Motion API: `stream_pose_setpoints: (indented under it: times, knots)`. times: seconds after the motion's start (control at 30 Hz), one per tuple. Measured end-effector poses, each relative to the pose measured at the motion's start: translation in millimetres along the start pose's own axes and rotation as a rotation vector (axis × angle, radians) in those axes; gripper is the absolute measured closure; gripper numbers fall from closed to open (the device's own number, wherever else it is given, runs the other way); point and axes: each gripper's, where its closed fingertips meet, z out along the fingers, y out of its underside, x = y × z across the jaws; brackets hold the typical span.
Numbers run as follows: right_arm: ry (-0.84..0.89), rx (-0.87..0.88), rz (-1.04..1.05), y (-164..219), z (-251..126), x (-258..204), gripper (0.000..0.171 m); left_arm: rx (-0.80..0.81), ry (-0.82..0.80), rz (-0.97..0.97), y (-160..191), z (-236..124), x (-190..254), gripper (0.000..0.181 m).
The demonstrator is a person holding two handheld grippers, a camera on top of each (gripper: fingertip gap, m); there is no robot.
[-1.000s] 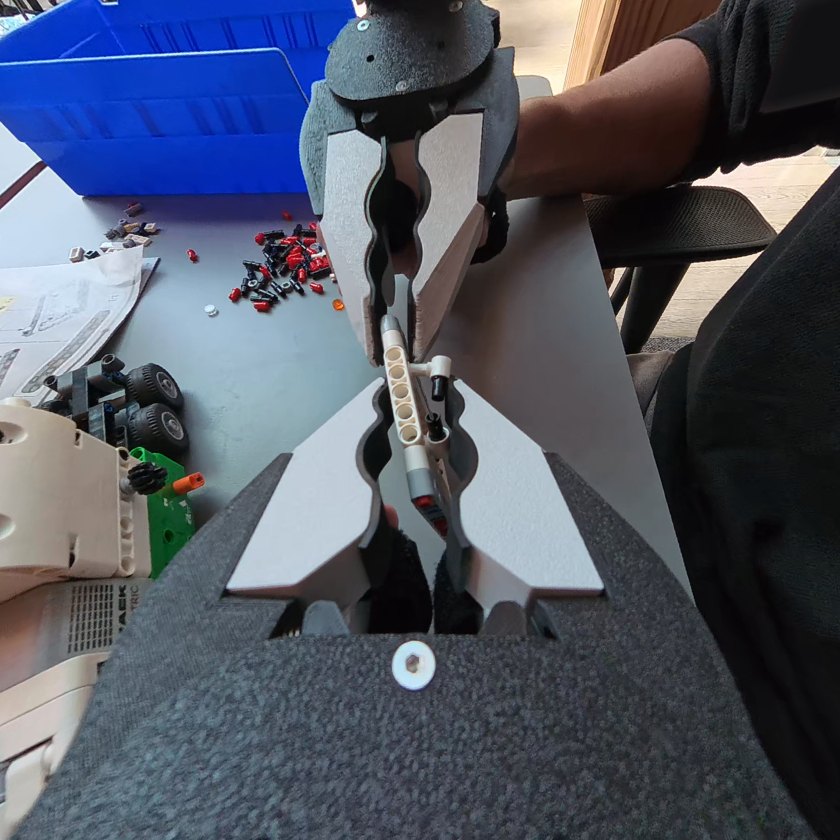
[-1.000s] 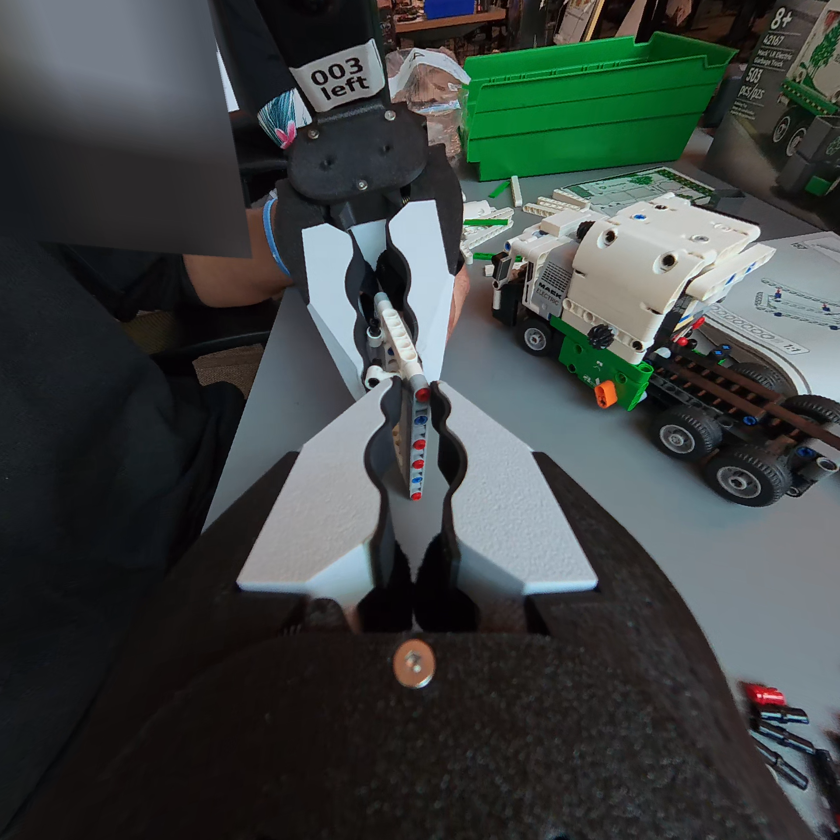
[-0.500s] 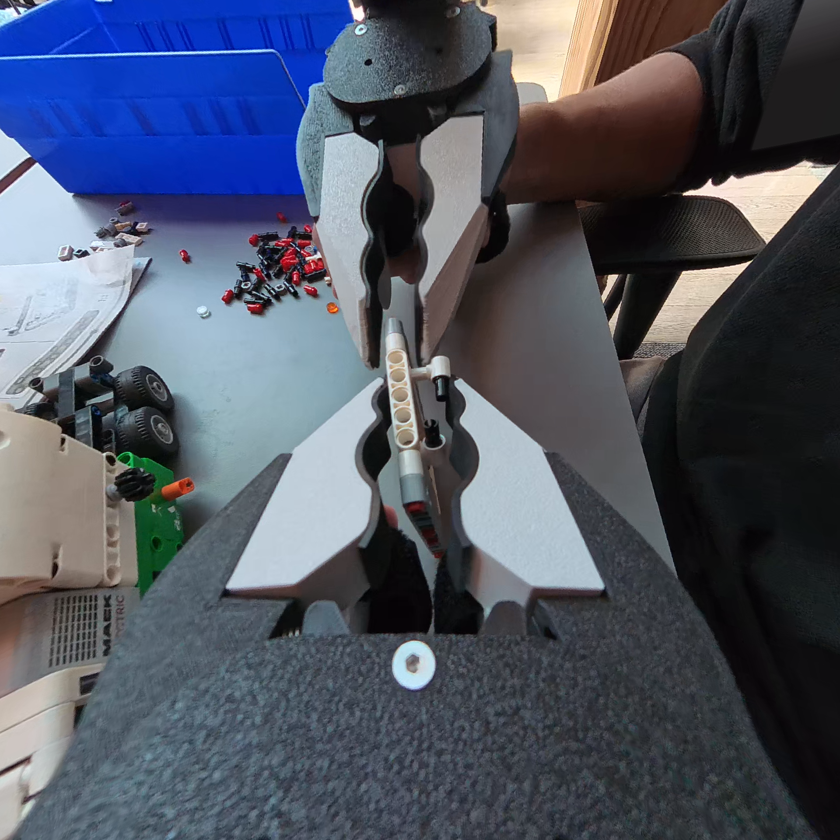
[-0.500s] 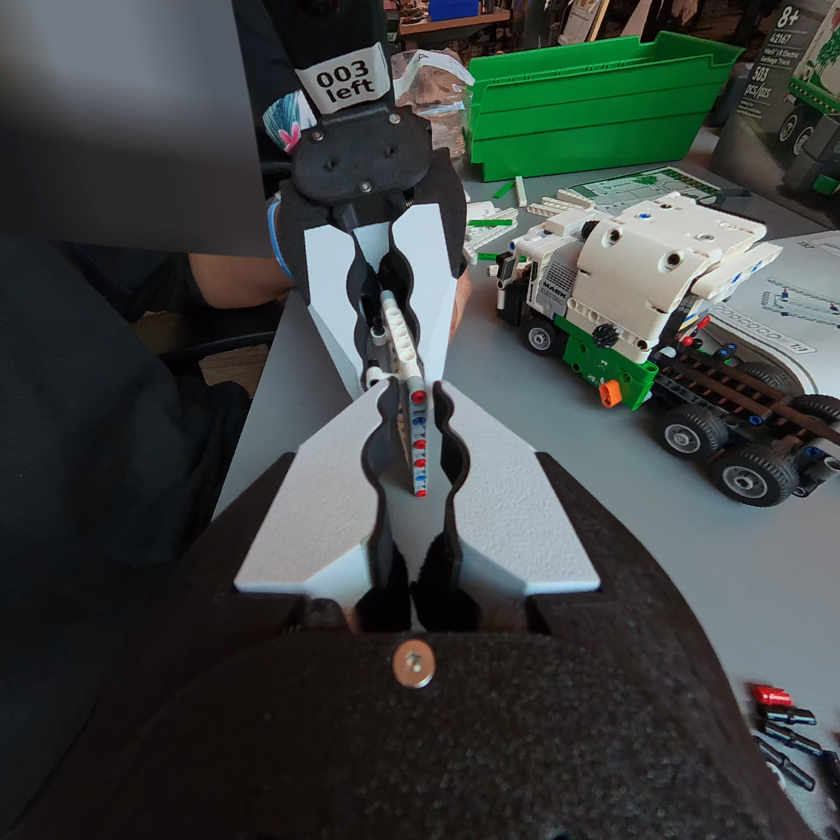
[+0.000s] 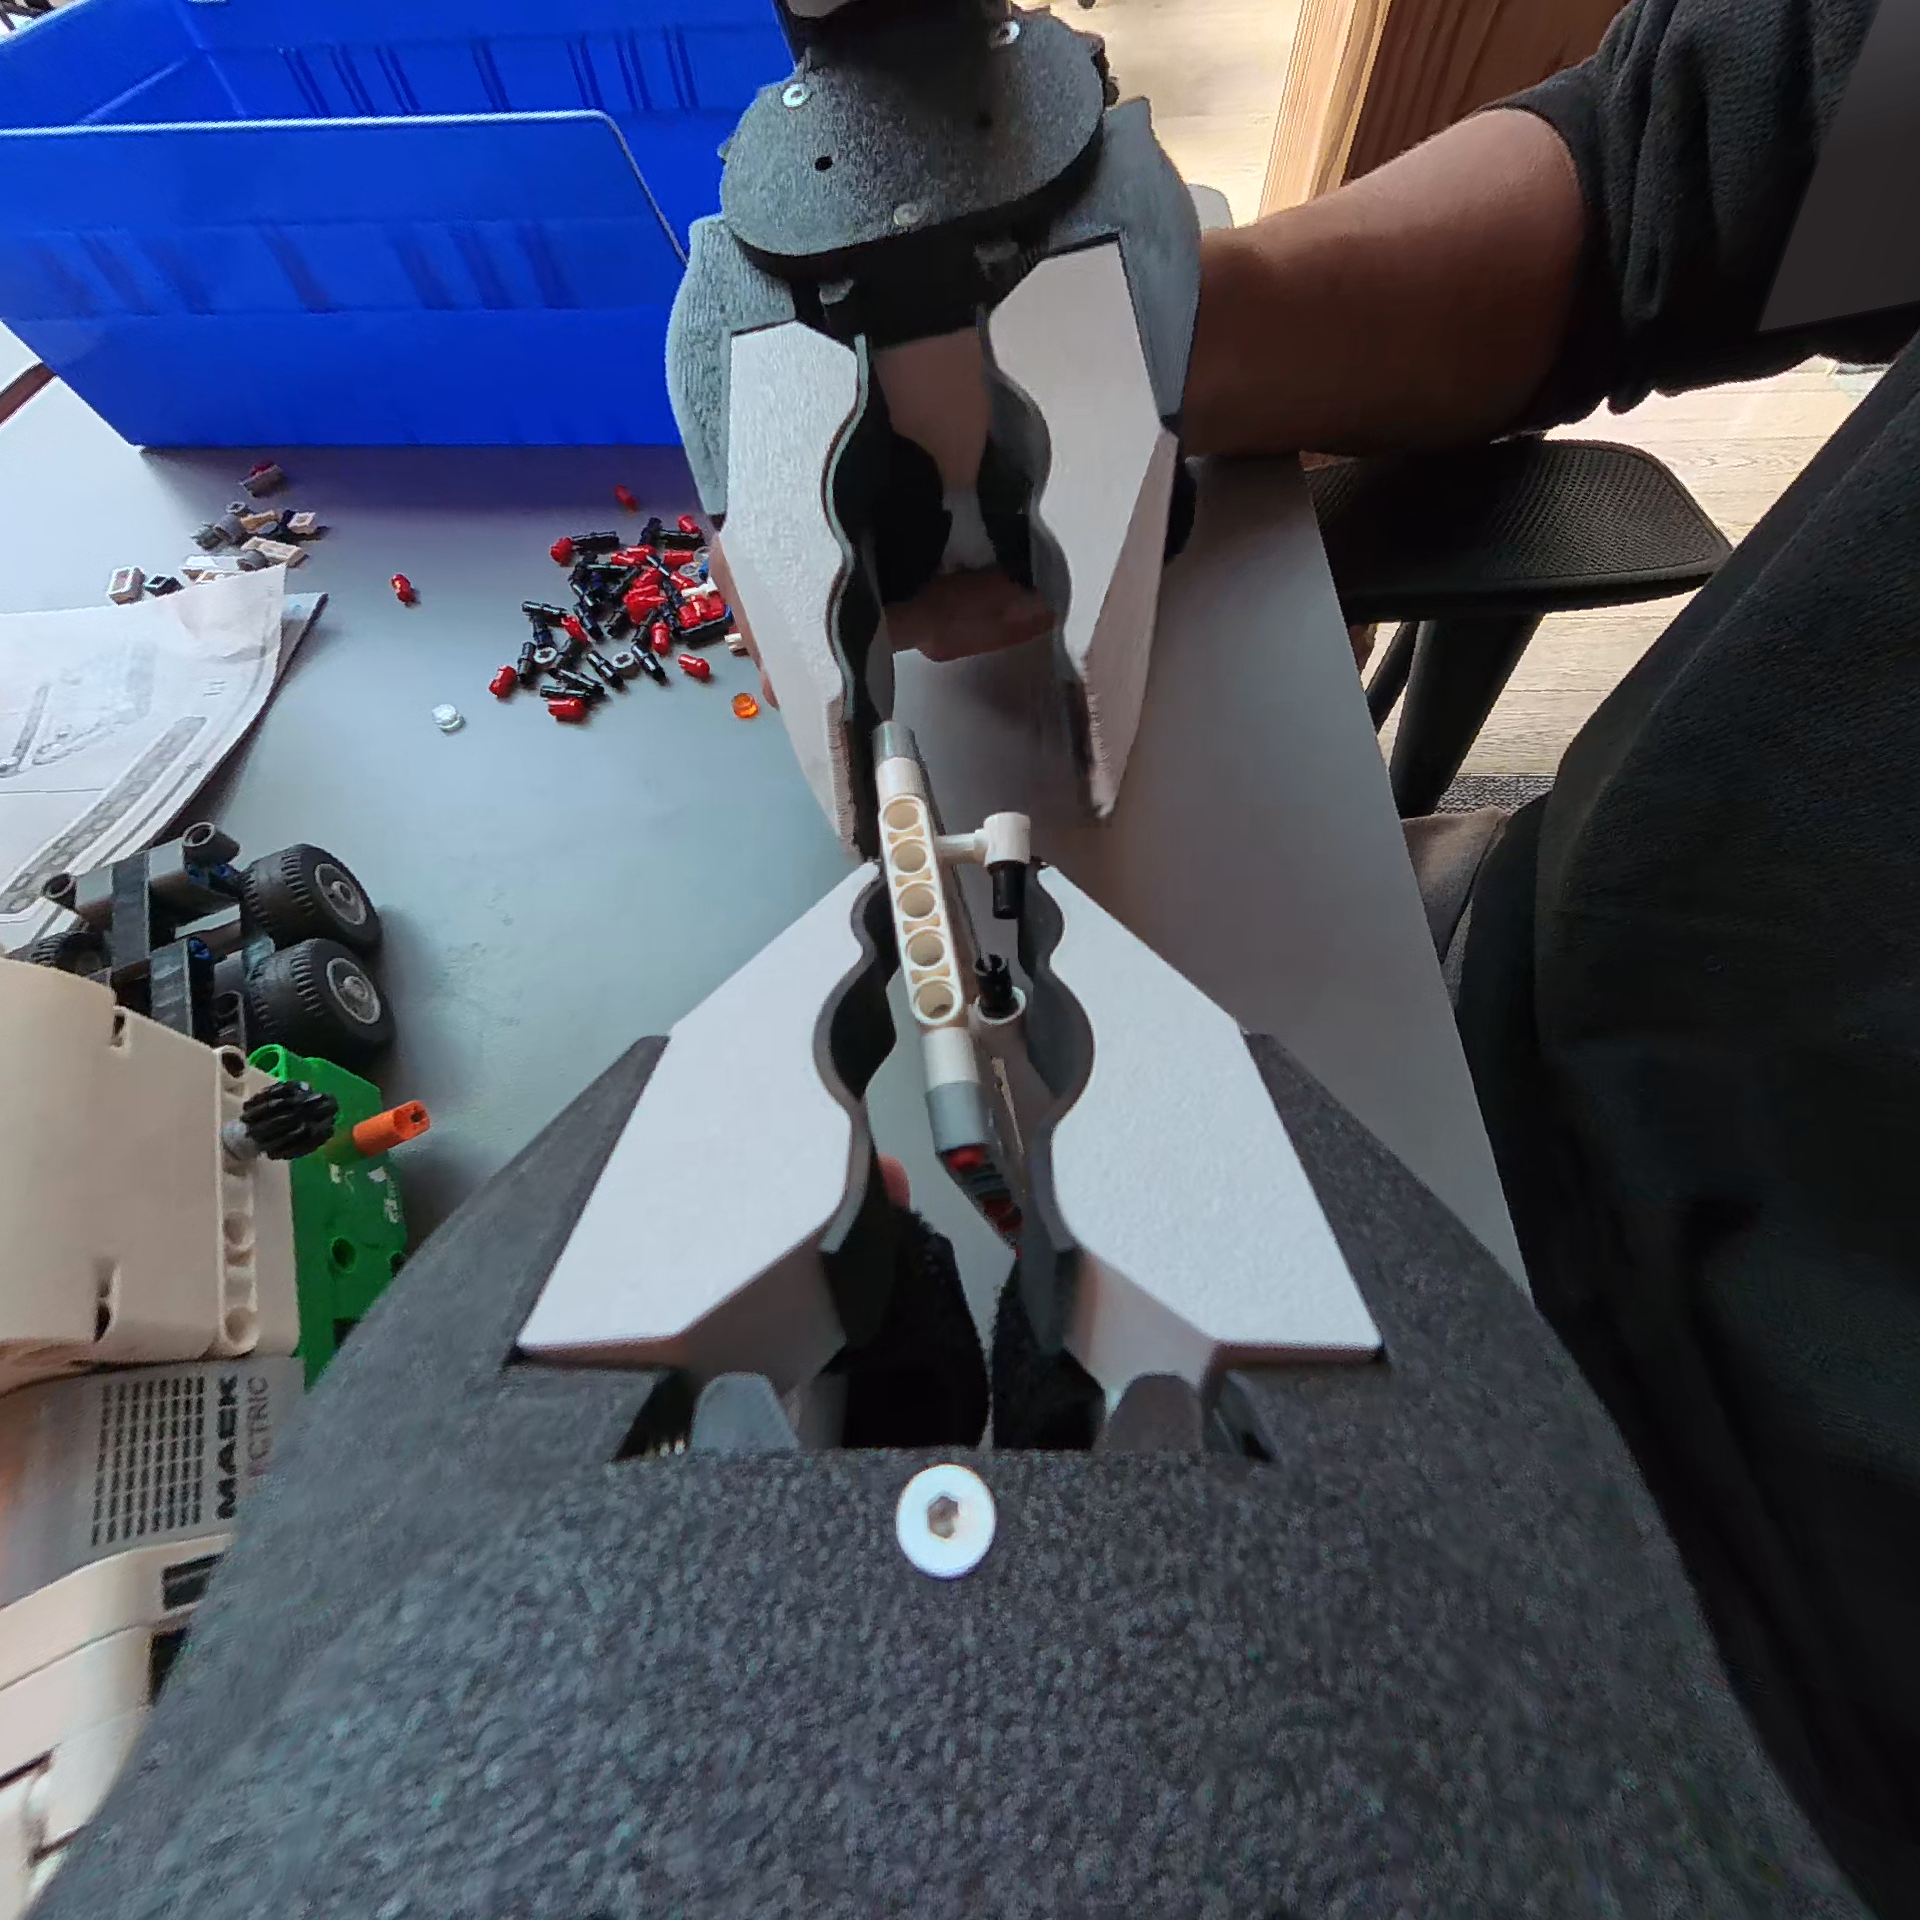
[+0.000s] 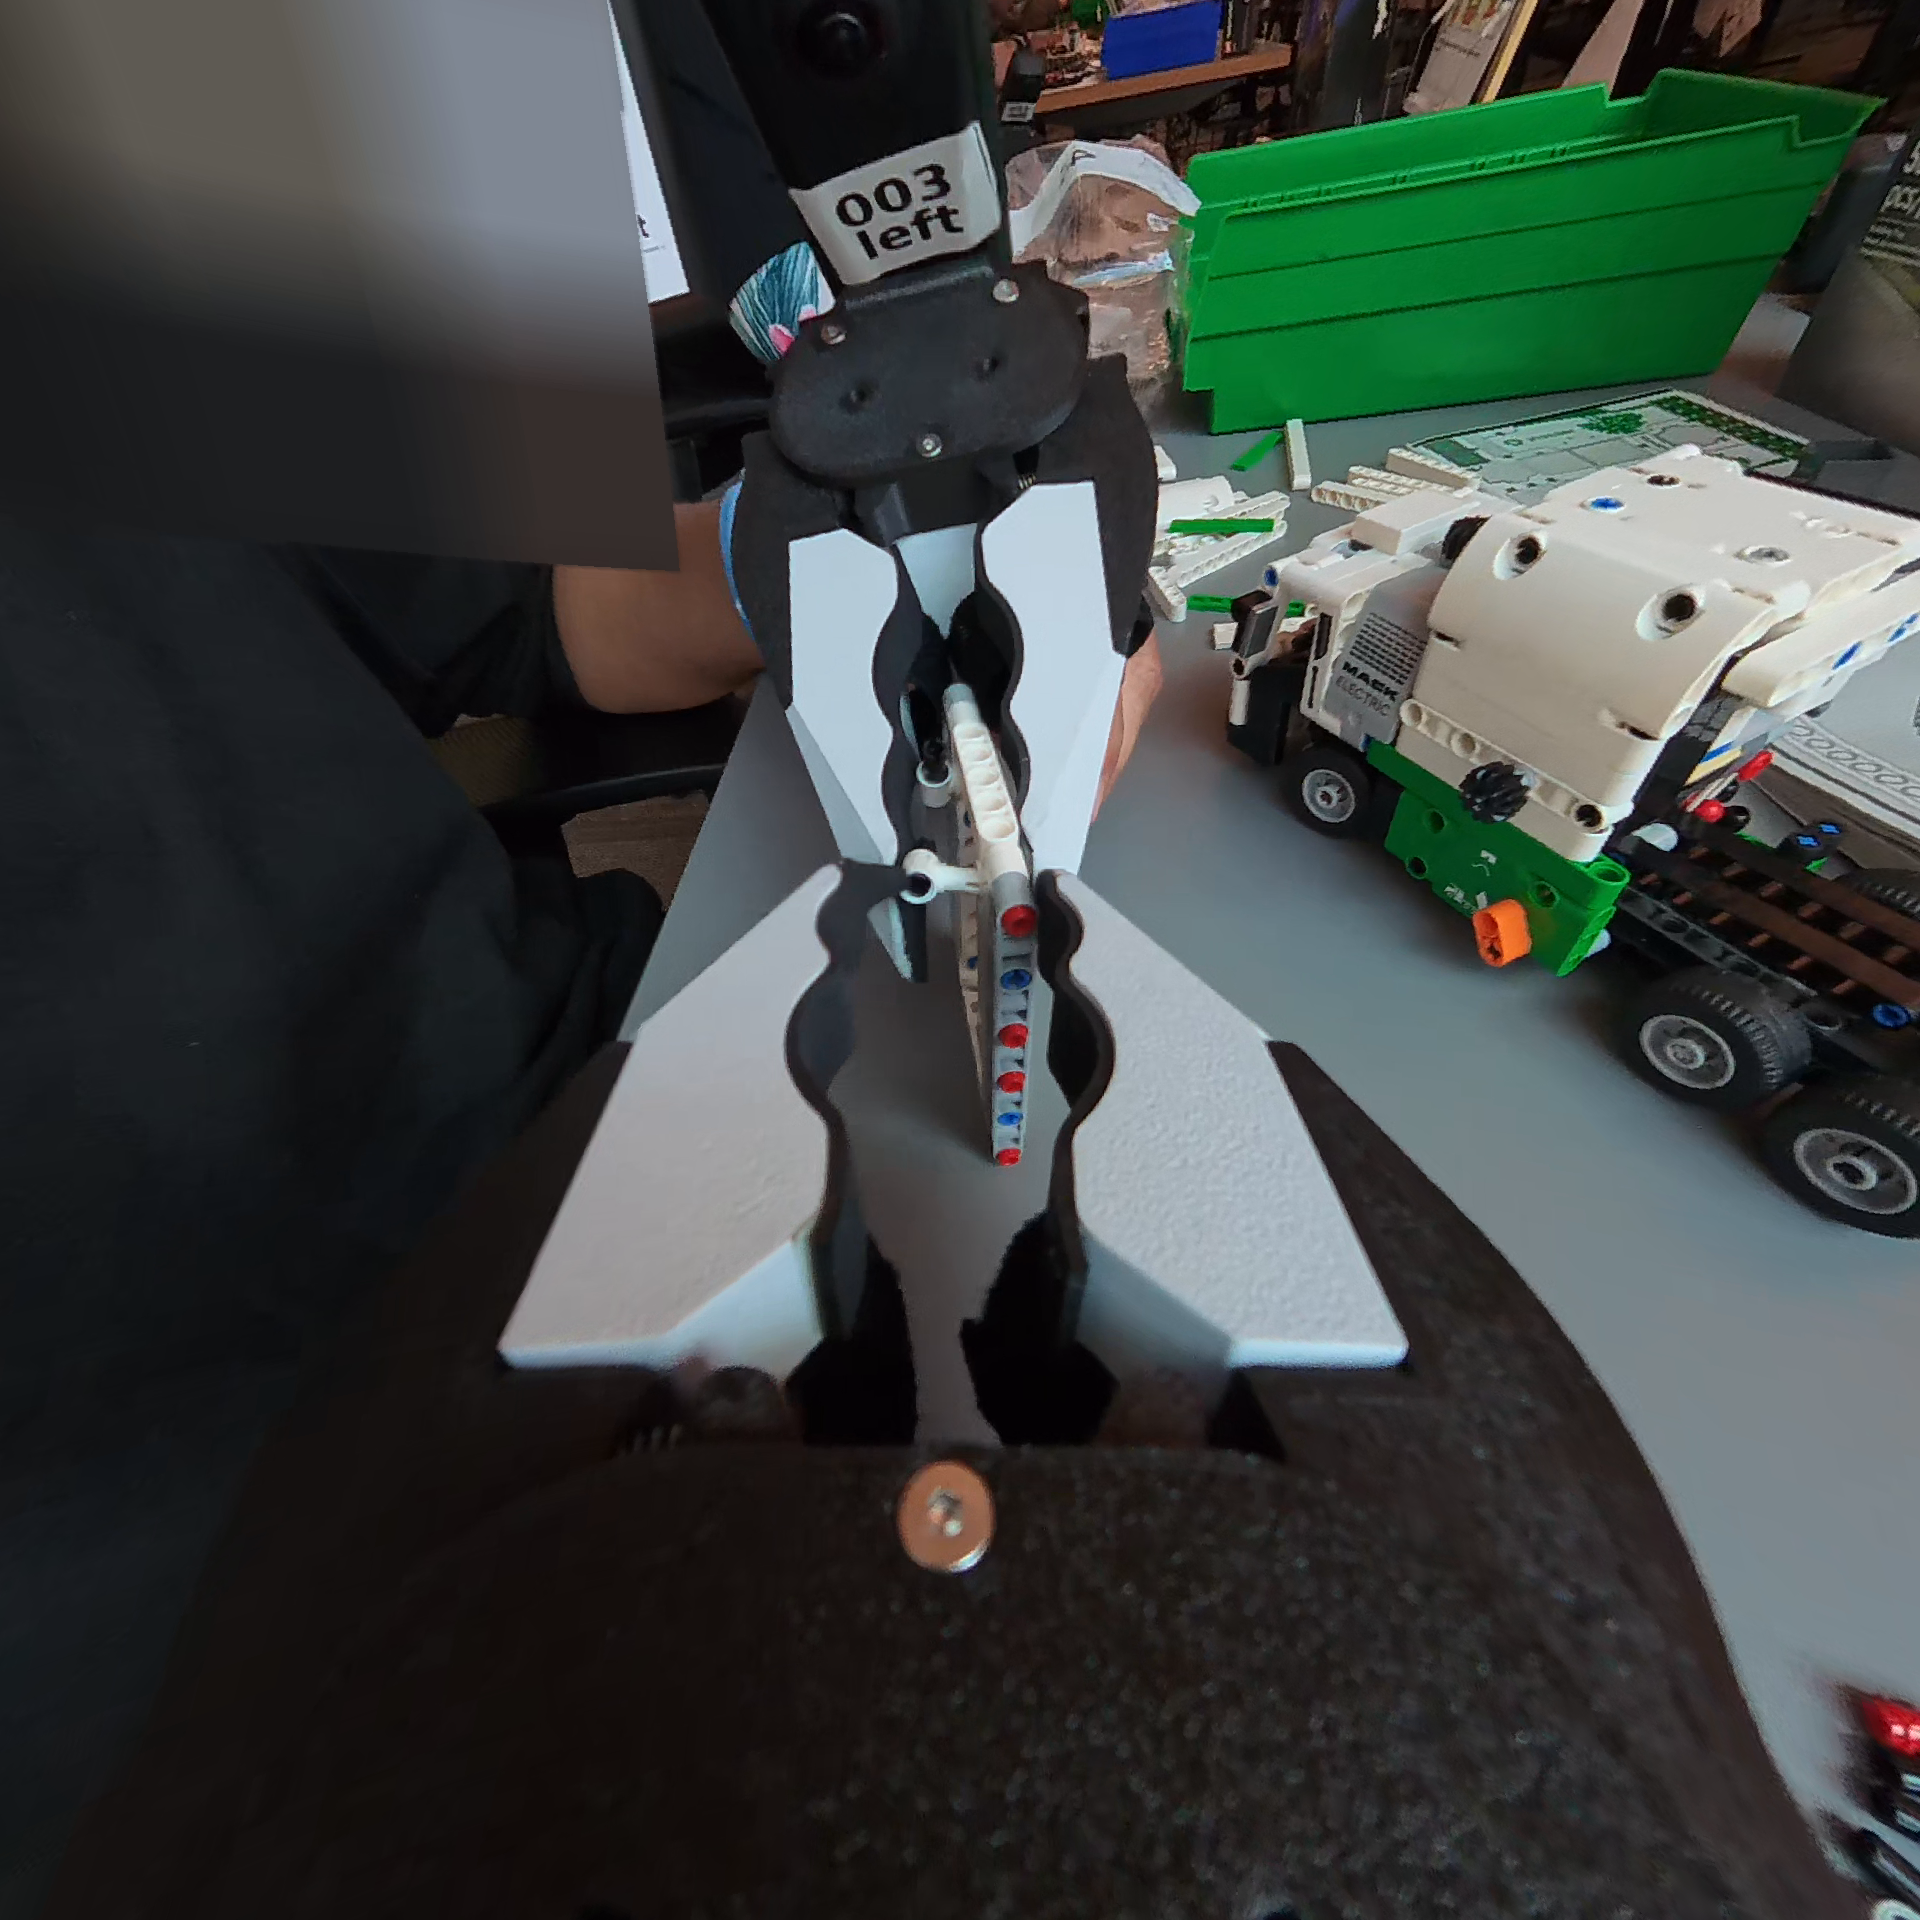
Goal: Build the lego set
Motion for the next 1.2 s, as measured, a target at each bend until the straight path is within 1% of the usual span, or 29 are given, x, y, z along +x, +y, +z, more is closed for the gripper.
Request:
stream_pose_setpoints:
  times: [0.1,0.13,0.2,0.23,0.83,1.0,1.1,1.2]
  knots:
    - [-0.019,-0.002,0.032,0.9,0.5,-0.9,0.132,-0.003,-0.006,-0.006,0.7,-0.2,-1.8,0.163]
    - [-0.013,-0.005,0.027,1.0,0.8,-0.3,0.132,-0.003,-0.005,-0.008,0.7,-0.5,-1.9,0.163]
    - [0.021,-0.011,0.009,1.6,1.4,4.0,0.143,-0.002,-0.005,-0.002,0.7,-0.5,-1.2,0.163]
    - [0.026,-0.011,0.004,1.6,1.4,4.9,0.145,-0.002,-0.006,0.0,0.6,-0.4,-1.1,0.163]
    - [-0.012,0.006,0.044,1.9,0.4,6.4,0.145,-0.01,-0.027,-0.003,0.3,0.7,-3.1,0.162]
    - [0.0,-0.006,0.058,1.3,1.1,8.3,0.141,-0.004,-0.032,0.01,0.3,0.0,-3.1,0.163]
    - [0.012,0.011,0.037,-3.1,-3.3,8.8,0.142,0.0,-0.028,0.01,0.4,-0.7,-2.3,0.163]
    - [0.024,0.017,0.059,-3.4,-8.3,14.7,0.144,0.002,-0.018,0.013,0.5,-1.3,-0.7,0.163]
